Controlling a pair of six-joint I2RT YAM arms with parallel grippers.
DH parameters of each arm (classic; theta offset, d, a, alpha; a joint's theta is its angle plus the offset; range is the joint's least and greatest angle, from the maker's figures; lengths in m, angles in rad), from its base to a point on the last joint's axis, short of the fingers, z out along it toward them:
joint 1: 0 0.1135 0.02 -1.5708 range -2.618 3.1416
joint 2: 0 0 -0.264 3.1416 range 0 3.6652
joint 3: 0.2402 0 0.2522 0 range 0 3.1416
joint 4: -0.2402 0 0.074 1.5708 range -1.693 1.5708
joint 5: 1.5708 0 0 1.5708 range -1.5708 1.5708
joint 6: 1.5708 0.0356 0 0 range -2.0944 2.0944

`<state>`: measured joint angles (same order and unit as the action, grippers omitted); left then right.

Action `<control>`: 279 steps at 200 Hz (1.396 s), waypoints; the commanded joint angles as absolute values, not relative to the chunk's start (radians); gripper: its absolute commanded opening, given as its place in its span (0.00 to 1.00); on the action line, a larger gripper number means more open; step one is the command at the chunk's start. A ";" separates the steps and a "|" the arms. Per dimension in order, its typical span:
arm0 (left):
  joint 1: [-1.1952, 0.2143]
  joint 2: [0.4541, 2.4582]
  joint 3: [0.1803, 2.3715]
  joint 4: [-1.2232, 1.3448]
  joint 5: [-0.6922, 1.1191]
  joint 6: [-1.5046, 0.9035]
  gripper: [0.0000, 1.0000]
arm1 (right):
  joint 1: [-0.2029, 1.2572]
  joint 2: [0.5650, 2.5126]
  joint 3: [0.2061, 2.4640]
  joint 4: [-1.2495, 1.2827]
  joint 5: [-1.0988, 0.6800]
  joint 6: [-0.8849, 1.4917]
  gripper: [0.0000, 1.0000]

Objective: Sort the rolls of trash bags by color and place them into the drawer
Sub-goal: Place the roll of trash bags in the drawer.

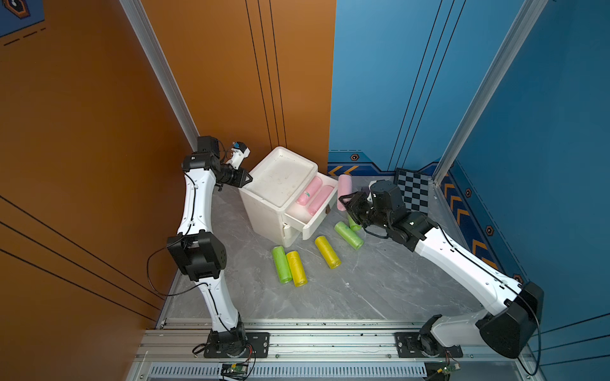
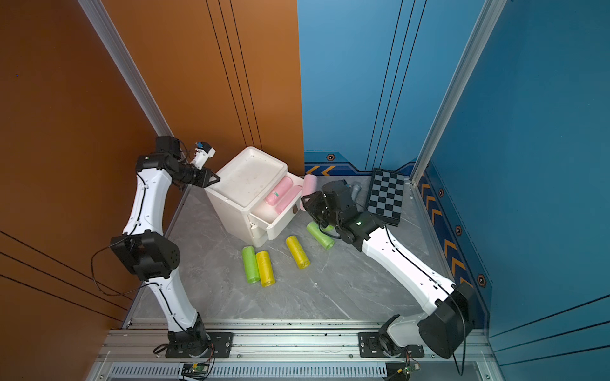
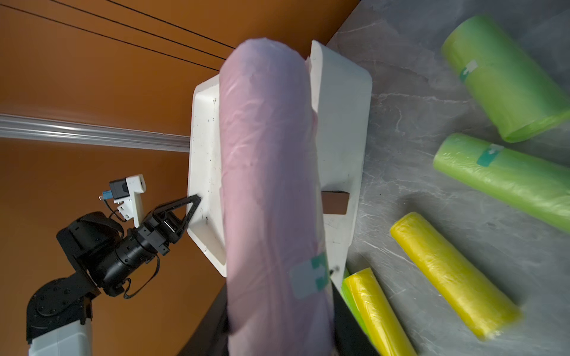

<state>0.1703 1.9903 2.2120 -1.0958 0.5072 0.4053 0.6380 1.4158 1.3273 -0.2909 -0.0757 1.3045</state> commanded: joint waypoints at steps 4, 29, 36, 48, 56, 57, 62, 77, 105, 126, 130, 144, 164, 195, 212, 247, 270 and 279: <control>0.173 1.921 2.232 -1.131 0.621 0.317 0.00 | 0.660 1.492 1.430 -0.150 -0.031 1.459 0.38; 0.174 1.920 2.235 -1.131 0.627 0.319 0.00 | 0.681 1.578 1.532 -0.152 0.002 1.470 0.39; 0.175 1.921 2.235 -1.131 0.630 0.319 0.00 | 0.688 1.600 1.557 -0.158 0.010 1.470 0.39; 0.177 1.922 2.235 -1.131 0.633 0.318 0.00 | 0.695 1.635 1.588 -0.162 0.010 1.479 0.40; 0.179 1.923 2.235 -1.131 0.635 0.318 0.00 | 0.695 1.653 1.600 -0.164 0.009 1.494 0.41; 0.179 1.924 2.235 -1.131 0.635 0.318 0.00 | 0.695 1.656 1.602 -0.164 0.009 1.497 0.41; 0.178 1.922 2.235 -1.131 0.637 0.318 0.00 | 0.695 1.665 1.606 -0.164 0.008 1.504 0.42; 0.179 1.924 2.233 -1.131 0.639 0.319 0.00 | 0.728 1.683 1.608 -0.173 0.015 1.519 0.42; 0.187 1.928 2.232 -1.131 0.643 0.319 0.00 | 0.749 1.696 1.601 -0.184 0.035 1.528 0.50; 0.190 1.933 2.234 -1.131 0.650 0.319 0.00 | 0.752 1.716 1.603 -0.183 0.027 1.536 0.59; 0.190 1.933 2.234 -1.131 0.652 0.318 0.00 | 0.752 1.720 1.604 -0.184 0.023 1.540 0.60; 0.192 1.936 2.232 -1.131 0.653 0.318 0.00 | 0.753 1.735 1.610 -0.186 0.018 1.543 0.66; 0.194 1.936 2.230 -1.131 0.655 0.319 0.00 | 0.753 1.741 1.617 -0.187 0.025 1.540 0.71; 0.199 1.941 2.233 -1.131 0.660 0.318 0.00 | 0.750 1.735 1.653 -0.189 0.042 1.459 0.66; 0.200 1.944 2.235 -1.130 0.663 0.315 0.00 | 0.734 1.746 1.693 -0.196 0.029 1.387 0.63; 0.200 1.942 2.229 -1.131 0.665 0.311 0.00 | 0.658 1.817 1.790 -0.281 -0.063 1.236 0.62; 0.199 1.938 2.229 -1.131 0.666 0.310 0.00 | 0.627 1.878 1.845 -0.281 -0.094 1.136 0.62; 0.199 1.936 2.229 -1.131 0.664 0.308 0.00 | 0.619 1.905 1.865 -0.281 -0.108 1.119 0.62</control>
<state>0.1810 1.9896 2.2120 -1.1076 0.5285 0.3954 0.6418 1.8225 1.8240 -0.2249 -0.0540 1.2556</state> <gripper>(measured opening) 0.185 0.619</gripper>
